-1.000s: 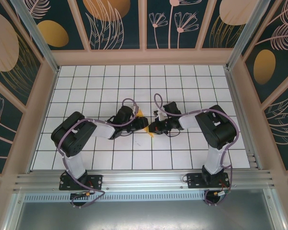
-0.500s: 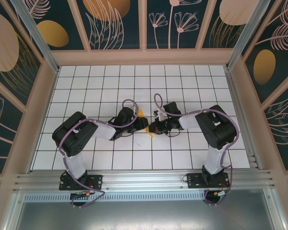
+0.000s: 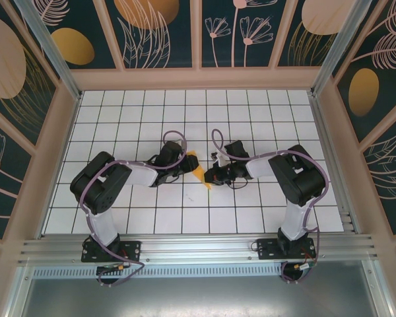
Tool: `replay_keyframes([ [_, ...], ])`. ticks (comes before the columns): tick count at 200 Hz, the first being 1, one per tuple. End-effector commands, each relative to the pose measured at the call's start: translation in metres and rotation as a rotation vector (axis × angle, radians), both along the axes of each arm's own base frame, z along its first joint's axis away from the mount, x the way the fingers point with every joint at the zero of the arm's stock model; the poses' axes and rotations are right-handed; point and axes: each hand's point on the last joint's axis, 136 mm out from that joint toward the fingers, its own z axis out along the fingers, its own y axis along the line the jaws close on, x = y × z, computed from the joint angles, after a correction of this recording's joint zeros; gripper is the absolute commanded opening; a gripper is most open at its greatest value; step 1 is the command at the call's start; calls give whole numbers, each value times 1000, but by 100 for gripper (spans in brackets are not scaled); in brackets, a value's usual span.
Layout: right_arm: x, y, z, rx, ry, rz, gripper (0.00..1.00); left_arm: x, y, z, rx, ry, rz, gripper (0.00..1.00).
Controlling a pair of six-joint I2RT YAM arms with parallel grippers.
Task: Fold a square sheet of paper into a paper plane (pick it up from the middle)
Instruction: Fold the wing for the fifth time at the center of the table.
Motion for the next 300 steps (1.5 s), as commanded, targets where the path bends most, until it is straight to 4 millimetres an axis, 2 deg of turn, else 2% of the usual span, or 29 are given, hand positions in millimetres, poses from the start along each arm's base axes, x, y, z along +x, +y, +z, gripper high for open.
replay_keyframes([
  [1, -23, -43, -53, -233, 105, -61, 0, 14, 28, -20, 124, 14, 66, 38],
  [91, -26, -45, -55, -229, 112, -63, 0, 37, 55, -24, 150, -10, 88, 39],
  [153, -26, -45, -57, -215, 124, -65, 0, 52, 69, -17, 113, -53, 83, 42],
  [179, -24, -42, -54, -198, 122, -66, 0, 57, 68, -8, 99, -70, 69, 44],
  [208, -19, -38, -49, -184, 115, -69, 0, 60, 66, 22, 67, -109, 72, 47],
  [234, -16, -36, -47, -181, 109, -67, 0, 55, 65, 53, 16, -141, 80, 48],
  [239, -16, -36, -46, -180, 107, -67, 0, 52, 63, 53, -2, -136, 78, 47],
  [241, -15, -36, -46, -179, 105, -66, 0, 51, 62, 63, -22, -154, 77, 47],
  [246, -15, -36, -46, -179, 105, -66, 0, 48, 60, 69, -46, -160, 73, 46],
  [267, -13, -35, -46, -179, 103, -66, 0, 30, 47, 74, -71, -150, 41, 42],
  [300, -12, -34, -46, -177, 100, -66, 0, 1, 8, 67, -105, -116, -77, 38],
])
